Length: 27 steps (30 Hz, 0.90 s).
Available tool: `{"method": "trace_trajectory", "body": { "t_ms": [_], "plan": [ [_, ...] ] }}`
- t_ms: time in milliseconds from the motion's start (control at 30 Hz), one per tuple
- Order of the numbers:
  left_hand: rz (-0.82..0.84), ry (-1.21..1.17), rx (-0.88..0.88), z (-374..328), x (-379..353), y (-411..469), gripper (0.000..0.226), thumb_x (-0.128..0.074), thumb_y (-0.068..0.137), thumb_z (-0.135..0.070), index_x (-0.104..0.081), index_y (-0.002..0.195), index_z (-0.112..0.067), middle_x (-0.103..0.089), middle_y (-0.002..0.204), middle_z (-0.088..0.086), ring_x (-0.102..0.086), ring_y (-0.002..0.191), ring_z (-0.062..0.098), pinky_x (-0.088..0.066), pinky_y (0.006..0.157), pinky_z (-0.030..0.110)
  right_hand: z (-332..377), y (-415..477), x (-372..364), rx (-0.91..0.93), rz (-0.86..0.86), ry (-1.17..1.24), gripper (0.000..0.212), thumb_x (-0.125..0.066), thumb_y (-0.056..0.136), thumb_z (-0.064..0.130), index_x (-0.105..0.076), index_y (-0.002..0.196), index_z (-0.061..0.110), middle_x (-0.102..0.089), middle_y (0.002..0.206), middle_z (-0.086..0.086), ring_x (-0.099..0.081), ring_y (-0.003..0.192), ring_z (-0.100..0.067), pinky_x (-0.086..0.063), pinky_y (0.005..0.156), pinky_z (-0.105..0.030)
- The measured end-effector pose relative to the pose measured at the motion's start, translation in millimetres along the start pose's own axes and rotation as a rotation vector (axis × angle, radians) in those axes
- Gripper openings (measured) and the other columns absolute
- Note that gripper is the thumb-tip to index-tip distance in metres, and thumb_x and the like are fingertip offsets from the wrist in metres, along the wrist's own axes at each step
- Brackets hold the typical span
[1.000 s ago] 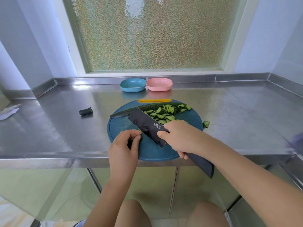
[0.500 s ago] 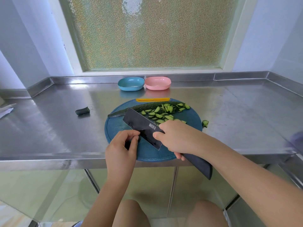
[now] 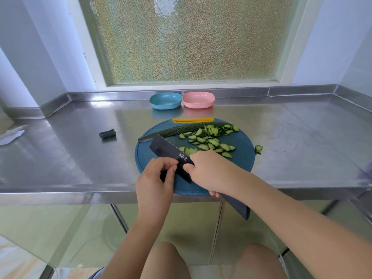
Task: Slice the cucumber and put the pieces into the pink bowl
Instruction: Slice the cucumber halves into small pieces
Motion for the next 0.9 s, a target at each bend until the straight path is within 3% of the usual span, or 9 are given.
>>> {"method": "trace_trajectory", "body": {
  "t_ms": [200,333,433,667,900],
  "plan": [
    [-0.002,-0.083,0.089,-3,1,-2,0.024,-0.065,0.084,-0.006,-0.058,0.091,-0.027,-0.064,0.078,-0.017,-0.060,0.080,-0.004,-0.044,0.070,0.007,-20,-7,3,-0.094,0.046,0.056,0.032,-0.034,0.101,0.031,-0.049,0.096,0.003,-0.050,0.047,-0.009,-0.044,0.025,-0.014,-0.034,0.032,-0.019],
    [-0.015,-0.070,0.107,-6,1,-3,0.033,-0.065,0.085,-0.009,-0.049,0.102,-0.032,-0.065,0.076,-0.020,-0.060,0.080,-0.008,-0.041,0.068,0.002,-28,-10,7,-0.043,0.001,0.090,0.031,-0.035,0.100,0.028,-0.035,0.073,0.013,-0.048,0.045,-0.008,-0.048,0.030,-0.018,-0.032,0.032,-0.018],
    [-0.023,-0.059,0.107,-6,0,-4,0.038,-0.065,0.085,-0.008,-0.045,0.106,-0.032,-0.063,0.076,-0.022,-0.059,0.080,-0.010,-0.040,0.067,0.001,-28,-10,7,0.000,-0.046,0.107,0.032,-0.035,0.100,0.030,-0.037,0.074,0.012,-0.054,0.051,-0.012,-0.054,0.038,-0.025,-0.033,0.031,-0.019],
    [-0.015,-0.034,0.107,-4,0,-4,0.034,-0.065,0.085,-0.010,-0.047,0.103,-0.031,-0.064,0.074,-0.018,-0.059,0.081,-0.007,-0.041,0.067,0.004,-18,-4,8,0.022,-0.039,0.139,0.031,-0.036,0.099,0.030,-0.033,0.070,0.018,-0.053,0.050,-0.011,-0.052,0.036,-0.025,-0.036,0.033,-0.021],
    [-0.017,-0.027,0.087,-3,-1,-4,0.024,-0.065,0.085,-0.011,-0.053,0.095,-0.030,-0.064,0.073,-0.016,-0.059,0.076,-0.002,-0.044,0.064,0.016,-15,-3,5,-0.015,-0.023,0.140,0.032,-0.034,0.101,0.031,-0.031,0.072,0.018,-0.057,0.060,-0.015,-0.052,0.038,-0.024,-0.039,0.034,-0.023]
  ]
}}
Point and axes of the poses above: each hand's wrist, its own y-axis towards the middle knuckle, its own x-axis out of the back of the hand, z = x × y, the point moved 3 cm from there along y, towards the middle knuckle
